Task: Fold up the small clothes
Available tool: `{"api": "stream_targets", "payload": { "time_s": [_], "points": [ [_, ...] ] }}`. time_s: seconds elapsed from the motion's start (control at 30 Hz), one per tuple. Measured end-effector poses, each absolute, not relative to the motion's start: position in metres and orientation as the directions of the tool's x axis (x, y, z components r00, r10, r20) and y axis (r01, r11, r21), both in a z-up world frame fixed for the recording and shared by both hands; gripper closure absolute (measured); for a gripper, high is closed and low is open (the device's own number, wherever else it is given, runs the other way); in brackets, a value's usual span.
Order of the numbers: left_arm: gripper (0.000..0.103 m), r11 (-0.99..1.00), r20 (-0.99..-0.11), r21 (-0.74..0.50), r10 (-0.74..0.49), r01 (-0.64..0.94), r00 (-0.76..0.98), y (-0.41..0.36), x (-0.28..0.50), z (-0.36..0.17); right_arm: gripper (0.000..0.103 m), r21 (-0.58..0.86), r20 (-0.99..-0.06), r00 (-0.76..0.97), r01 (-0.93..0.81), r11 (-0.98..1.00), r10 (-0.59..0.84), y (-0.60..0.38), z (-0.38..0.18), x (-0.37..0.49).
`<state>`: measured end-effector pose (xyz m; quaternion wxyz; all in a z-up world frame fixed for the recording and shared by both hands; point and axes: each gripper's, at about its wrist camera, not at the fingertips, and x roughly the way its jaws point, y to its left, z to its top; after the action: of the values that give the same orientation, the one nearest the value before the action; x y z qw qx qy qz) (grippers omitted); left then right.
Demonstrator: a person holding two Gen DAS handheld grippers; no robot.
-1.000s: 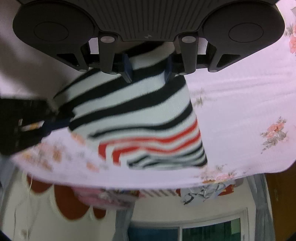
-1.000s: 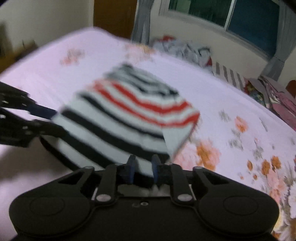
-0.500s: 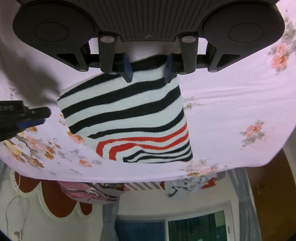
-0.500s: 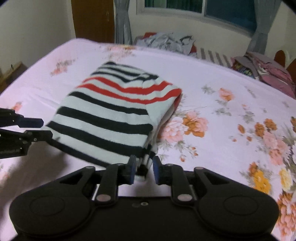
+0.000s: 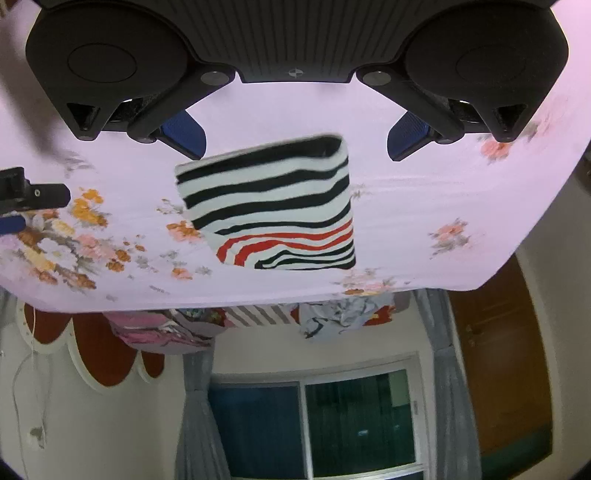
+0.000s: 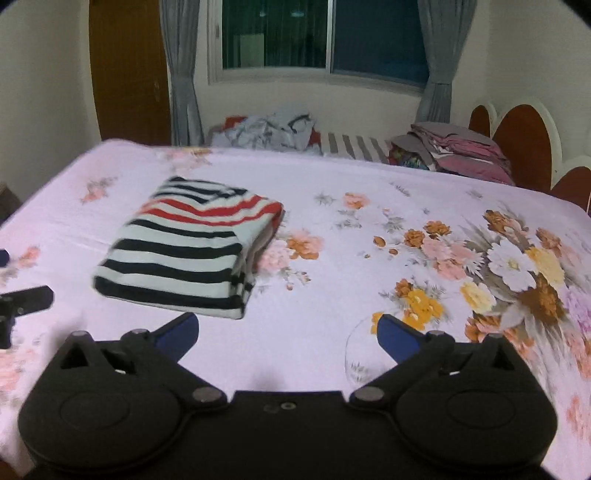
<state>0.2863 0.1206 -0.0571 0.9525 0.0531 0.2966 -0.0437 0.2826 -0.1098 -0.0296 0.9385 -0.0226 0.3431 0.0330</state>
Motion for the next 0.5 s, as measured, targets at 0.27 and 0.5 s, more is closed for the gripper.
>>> {"api": "stream_targets", "payload": {
  "time_s": [0.27,0.5],
  "points": [
    [0.000,0.990,-0.521,0.099,-0.031,0.097,0.853,0.111,0.208,-0.025,0.000,0.003,-0.606,0.793,-0.080,0.997,0.065,-0.106,0.000,0.214],
    [0.000,0.994,-0.473,0.082,-0.024,0.071,0.881,0.107,0.155,-0.004,0.000,-0.041,-0.580,0.812,-0.107,0.993,0.063,-0.099,0.017,0.162]
  ]
}}
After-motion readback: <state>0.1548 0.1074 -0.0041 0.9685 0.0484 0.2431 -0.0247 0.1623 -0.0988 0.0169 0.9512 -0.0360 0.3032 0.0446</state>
